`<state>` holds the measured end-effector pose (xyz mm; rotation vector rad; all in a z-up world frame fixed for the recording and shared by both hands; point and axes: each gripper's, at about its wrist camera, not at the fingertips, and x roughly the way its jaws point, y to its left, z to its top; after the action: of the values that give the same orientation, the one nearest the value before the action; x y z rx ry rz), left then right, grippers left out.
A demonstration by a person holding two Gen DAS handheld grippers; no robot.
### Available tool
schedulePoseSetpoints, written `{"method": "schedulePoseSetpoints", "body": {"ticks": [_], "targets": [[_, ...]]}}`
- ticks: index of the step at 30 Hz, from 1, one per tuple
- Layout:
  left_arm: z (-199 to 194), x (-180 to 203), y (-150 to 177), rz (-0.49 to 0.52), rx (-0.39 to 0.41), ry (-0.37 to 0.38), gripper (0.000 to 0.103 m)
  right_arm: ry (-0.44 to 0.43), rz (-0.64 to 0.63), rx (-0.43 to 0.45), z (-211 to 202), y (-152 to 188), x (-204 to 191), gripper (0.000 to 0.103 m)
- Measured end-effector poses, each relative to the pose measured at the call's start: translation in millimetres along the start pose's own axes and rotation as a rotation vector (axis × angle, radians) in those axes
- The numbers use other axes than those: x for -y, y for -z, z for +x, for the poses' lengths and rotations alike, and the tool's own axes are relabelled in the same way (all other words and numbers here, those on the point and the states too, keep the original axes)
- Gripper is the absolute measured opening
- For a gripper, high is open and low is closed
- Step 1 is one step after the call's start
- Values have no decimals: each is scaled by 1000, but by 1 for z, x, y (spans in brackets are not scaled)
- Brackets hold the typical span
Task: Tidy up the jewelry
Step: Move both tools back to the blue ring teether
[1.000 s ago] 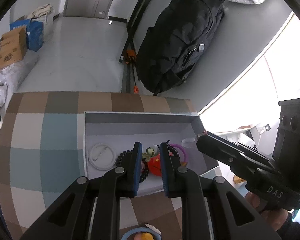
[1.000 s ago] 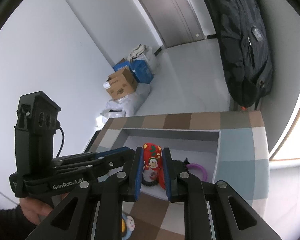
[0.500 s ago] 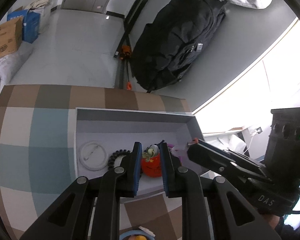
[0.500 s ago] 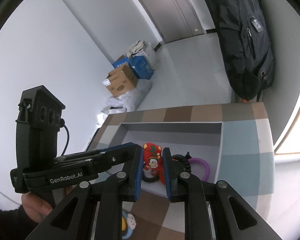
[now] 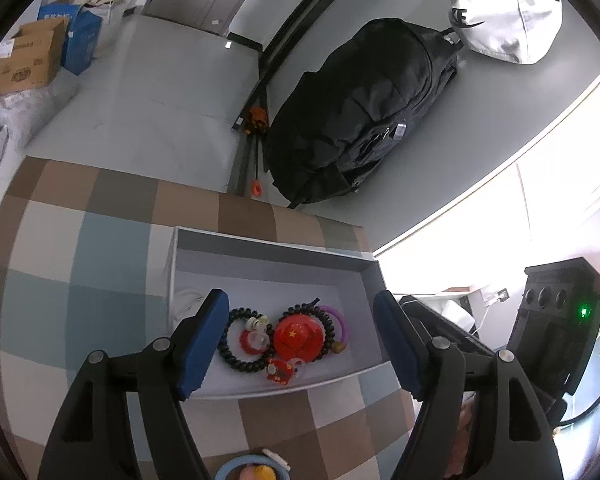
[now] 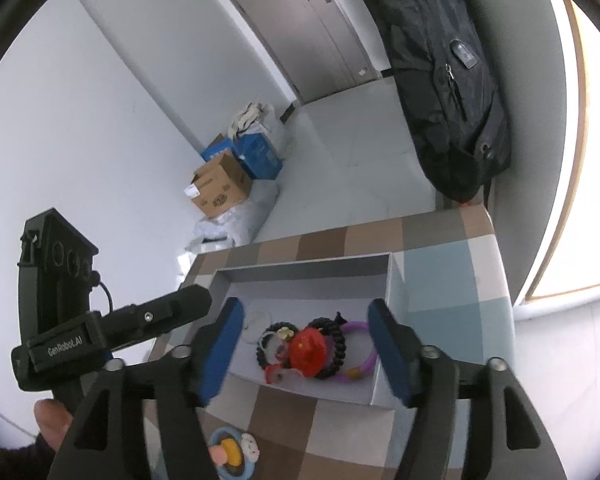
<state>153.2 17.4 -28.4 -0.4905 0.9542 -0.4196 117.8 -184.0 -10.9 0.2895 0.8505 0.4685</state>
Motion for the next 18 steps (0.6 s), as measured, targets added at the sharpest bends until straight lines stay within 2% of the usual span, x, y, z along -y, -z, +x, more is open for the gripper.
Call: {"method": "schedulePoseSetpoints", "body": {"ticks": [4,10,18], "targets": [[-12,6,6,37,21,-32,71,9,-13,13,-6,2,-4,85],[-37,5,31,58,61,-133,71,41,-67,38,-19,12,-15,101],[-49,9,58,96,85,-230,71,57,-93,41,-31,29,-25,103]]}}
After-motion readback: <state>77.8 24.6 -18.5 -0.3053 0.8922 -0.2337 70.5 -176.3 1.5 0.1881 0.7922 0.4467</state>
